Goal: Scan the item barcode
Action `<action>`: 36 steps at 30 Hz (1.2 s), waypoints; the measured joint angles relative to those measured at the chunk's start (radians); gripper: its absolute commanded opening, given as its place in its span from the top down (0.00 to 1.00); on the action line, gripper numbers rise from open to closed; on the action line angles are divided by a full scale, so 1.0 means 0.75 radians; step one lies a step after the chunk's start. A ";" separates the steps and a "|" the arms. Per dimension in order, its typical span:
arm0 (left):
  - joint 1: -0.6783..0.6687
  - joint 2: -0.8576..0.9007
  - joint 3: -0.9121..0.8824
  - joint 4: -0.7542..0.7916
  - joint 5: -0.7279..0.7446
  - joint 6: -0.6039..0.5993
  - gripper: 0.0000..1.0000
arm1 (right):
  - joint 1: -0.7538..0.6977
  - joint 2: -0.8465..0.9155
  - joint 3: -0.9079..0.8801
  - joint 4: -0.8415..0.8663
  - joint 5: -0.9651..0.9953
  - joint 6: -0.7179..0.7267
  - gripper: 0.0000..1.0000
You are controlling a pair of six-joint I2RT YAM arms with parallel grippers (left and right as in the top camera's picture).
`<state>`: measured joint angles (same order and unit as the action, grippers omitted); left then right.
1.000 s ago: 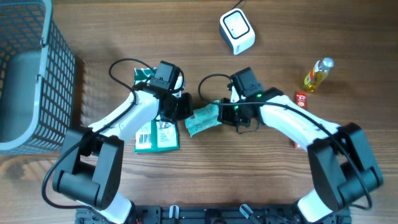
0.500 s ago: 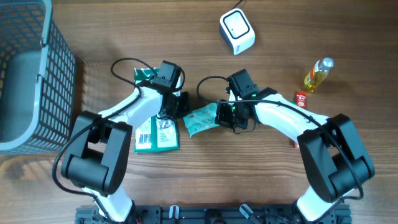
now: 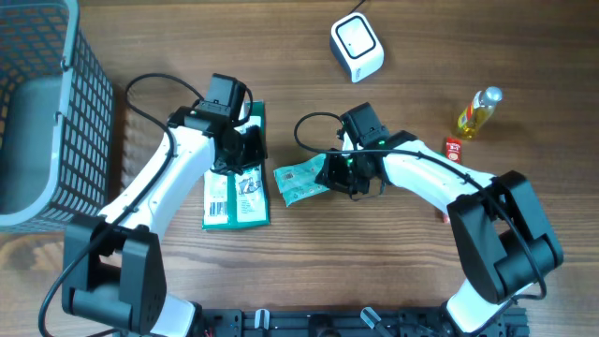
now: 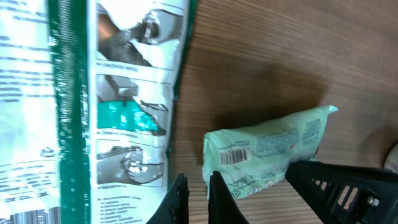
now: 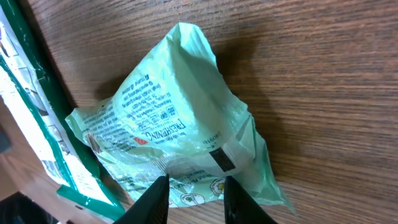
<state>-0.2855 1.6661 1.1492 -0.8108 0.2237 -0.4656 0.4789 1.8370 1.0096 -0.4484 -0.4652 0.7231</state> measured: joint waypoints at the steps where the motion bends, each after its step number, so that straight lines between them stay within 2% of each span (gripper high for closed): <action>1: -0.018 0.000 -0.005 -0.001 0.001 0.000 0.96 | -0.006 0.002 0.007 -0.019 -0.022 -0.015 0.64; 3: -0.050 0.000 -0.015 -0.002 0.001 0.000 0.96 | -0.009 0.002 0.020 -0.075 -0.038 -0.033 0.52; 8: -0.121 0.000 -0.019 0.007 0.000 -0.007 0.96 | -0.009 -0.112 0.021 -0.134 -0.043 -0.069 0.49; 10: -0.136 0.000 -0.019 0.009 -0.010 -0.017 0.96 | -0.009 -0.186 0.024 -0.163 -0.043 -0.091 0.44; 16: -0.143 0.000 -0.020 0.023 -0.039 -0.045 0.96 | -0.009 -0.244 0.038 -0.254 0.047 -0.213 0.20; 25: -0.143 0.000 -0.169 0.215 -0.045 -0.068 0.96 | -0.010 -0.244 0.037 -0.300 0.302 -0.240 0.17; 36: -0.143 0.000 -0.211 0.299 -0.044 -0.083 0.96 | -0.010 -0.244 0.034 -0.270 0.338 -0.239 0.17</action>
<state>-0.3927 1.6661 0.9909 -0.5865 0.1909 -0.5278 0.4713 1.6543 1.0348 -0.6506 -0.2115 0.5438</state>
